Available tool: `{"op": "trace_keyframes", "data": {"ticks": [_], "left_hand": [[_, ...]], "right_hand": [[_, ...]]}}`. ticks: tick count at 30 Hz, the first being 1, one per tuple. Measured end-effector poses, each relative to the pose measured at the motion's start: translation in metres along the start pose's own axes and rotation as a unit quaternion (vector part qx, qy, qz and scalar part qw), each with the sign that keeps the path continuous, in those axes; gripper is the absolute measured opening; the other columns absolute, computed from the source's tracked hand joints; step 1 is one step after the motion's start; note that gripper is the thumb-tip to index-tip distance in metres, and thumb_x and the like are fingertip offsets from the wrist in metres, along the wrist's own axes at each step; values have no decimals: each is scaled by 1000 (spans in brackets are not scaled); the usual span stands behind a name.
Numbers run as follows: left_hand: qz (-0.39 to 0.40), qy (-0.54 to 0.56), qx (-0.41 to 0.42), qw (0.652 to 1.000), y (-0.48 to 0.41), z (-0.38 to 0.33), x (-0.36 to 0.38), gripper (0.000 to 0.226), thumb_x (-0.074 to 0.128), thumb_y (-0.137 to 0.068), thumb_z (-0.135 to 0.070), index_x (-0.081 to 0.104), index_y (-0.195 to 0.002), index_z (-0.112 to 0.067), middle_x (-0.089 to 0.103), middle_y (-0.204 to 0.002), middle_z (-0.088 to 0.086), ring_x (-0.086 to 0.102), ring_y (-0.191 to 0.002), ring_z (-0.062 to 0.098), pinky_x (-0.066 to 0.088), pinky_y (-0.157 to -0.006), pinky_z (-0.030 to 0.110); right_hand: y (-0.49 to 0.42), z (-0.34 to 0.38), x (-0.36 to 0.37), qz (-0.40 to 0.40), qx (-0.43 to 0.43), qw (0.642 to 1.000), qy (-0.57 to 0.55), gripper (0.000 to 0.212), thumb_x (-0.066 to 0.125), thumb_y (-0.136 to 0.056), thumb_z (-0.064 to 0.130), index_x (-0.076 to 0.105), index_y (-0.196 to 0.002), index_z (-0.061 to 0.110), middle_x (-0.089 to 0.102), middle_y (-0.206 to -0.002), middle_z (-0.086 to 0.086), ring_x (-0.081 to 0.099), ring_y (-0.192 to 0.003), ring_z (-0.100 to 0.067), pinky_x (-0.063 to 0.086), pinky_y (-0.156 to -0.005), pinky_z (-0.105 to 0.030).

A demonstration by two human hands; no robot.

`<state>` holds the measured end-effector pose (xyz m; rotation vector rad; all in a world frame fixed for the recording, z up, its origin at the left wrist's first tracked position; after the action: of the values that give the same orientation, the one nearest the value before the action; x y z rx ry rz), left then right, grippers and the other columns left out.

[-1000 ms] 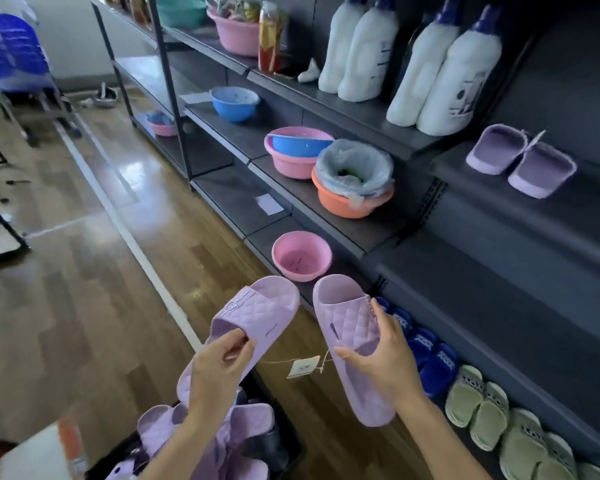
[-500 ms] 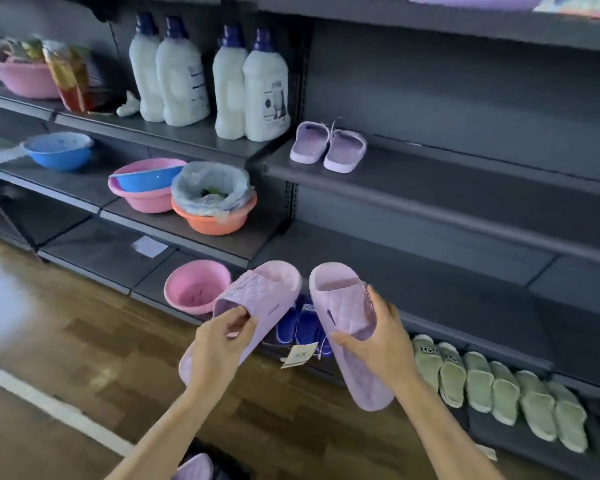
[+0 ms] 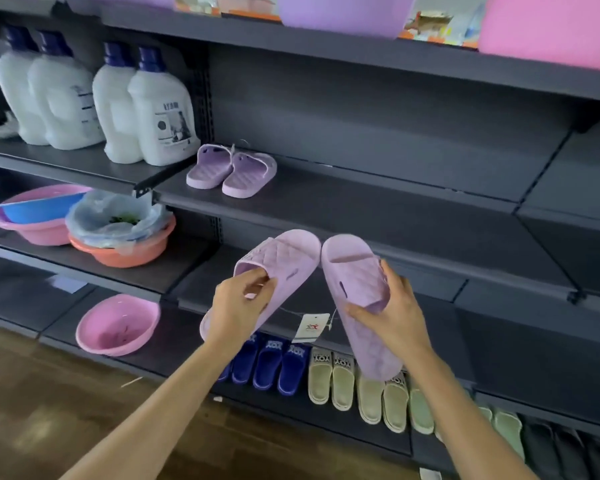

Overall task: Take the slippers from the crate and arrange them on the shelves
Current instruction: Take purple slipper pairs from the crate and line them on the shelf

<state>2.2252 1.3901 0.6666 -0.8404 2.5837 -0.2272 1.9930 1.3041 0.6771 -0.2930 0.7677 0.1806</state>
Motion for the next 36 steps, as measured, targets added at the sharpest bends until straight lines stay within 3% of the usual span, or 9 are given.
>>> {"op": "trace_keyframes", "data": {"ticks": [2, 5, 7, 12, 15, 19, 26, 28, 36], "left_hand": [[5, 2, 3, 1000, -12, -7, 17, 27, 62, -85, -13, 55, -60, -13, 57, -57, -2, 55, -56, 15, 50, -62, 39], [-3, -23, 25, 999, -32, -21, 36, 40, 61, -85, -12, 44, -52, -26, 51, -47, -14, 52, -50, 1, 39, -54, 12], [-11, -26, 37, 999, -49, -26, 44, 40, 61, -85, -11, 43, -51, -26, 50, -45, -17, 52, -49, -3, 36, -52, 6], [-14, -30, 52, 998, -106, -29, 56, 35, 61, -86, -14, 47, -55, -21, 55, -52, -13, 53, -50, -1, 39, -52, 10], [-17, -43, 63, 997, -149, -30, 59, 31, 59, -87, -16, 49, -58, -20, 55, -56, -12, 55, -55, 1, 37, -54, 8], [-15, -75, 89, 993, -211, -27, 62, 24, 58, -88, -15, 53, -64, -18, 59, -66, -5, 60, -68, 14, 39, -59, 18], [160, -167, 84, 969, -285, 3, 105, 8, 55, -88, -23, 54, -88, -15, 62, -86, -1, 61, -85, 22, 49, -76, 35], [206, -212, 66, 953, -291, 12, 122, 25, 55, -89, -26, 54, -107, -8, 64, -103, 6, 58, -96, 25, 45, -83, 36], [196, -194, 44, 960, -319, 19, 134, 24, 53, -88, -21, 53, -106, -6, 64, -107, 13, 55, -101, 33, 43, -87, 42]], "right_hand": [[-12, -10, -11, -9, 6, 1000, -5, 100, 78, -67, 43, 20, -146, 27, 37, -139, -1, 40, -127, -20, 36, -90, -26], [-34, -18, -23, -26, 10, 1000, -6, 98, 78, -67, 44, 21, -146, 27, 36, -142, -1, 40, -128, -20, 38, -94, -31], [-52, -19, -26, -34, 12, 999, -5, 97, 78, -67, 44, 23, -145, 27, 37, -142, -1, 40, -128, -20, 38, -92, -30], [-108, -8, -23, -48, 16, 999, -15, 93, 77, -68, 45, 26, -144, 28, 39, -137, 1, 44, -124, -19, 36, -85, -24], [-152, 4, -18, -66, 19, 998, 3, 92, 75, -68, 47, 26, -144, 28, 41, -135, -1, 46, -121, -22, 37, -83, -26], [-208, 15, -5, -81, 42, 995, 29, 89, 72, -70, 51, 28, -143, 27, 43, -132, -4, 49, -118, -25, 42, -83, -32], [-283, 8, 31, -63, 115, 987, 89, 90, 64, -69, 65, 32, -141, 22, 43, -135, -9, 47, -120, -30, 44, -96, -42], [-296, 6, 44, -48, 129, 985, 107, 91, 62, -69, 68, 33, -141, 20, 42, -137, -10, 45, -123, -31, 41, -99, -45], [-341, 22, 78, -15, 129, 978, 166, 90, 52, -77, 69, 27, -143, 15, 35, -142, -14, 37, -129, -34, 36, -100, -46]]}}
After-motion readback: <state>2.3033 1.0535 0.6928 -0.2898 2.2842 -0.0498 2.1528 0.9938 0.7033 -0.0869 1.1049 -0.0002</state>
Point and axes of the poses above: each hand's wrist, its own y-axis away from the middle knuckle, its own x-axis out of the palm, z = x × y, the point moved 6 cm from there along -y, towards the middle knuckle
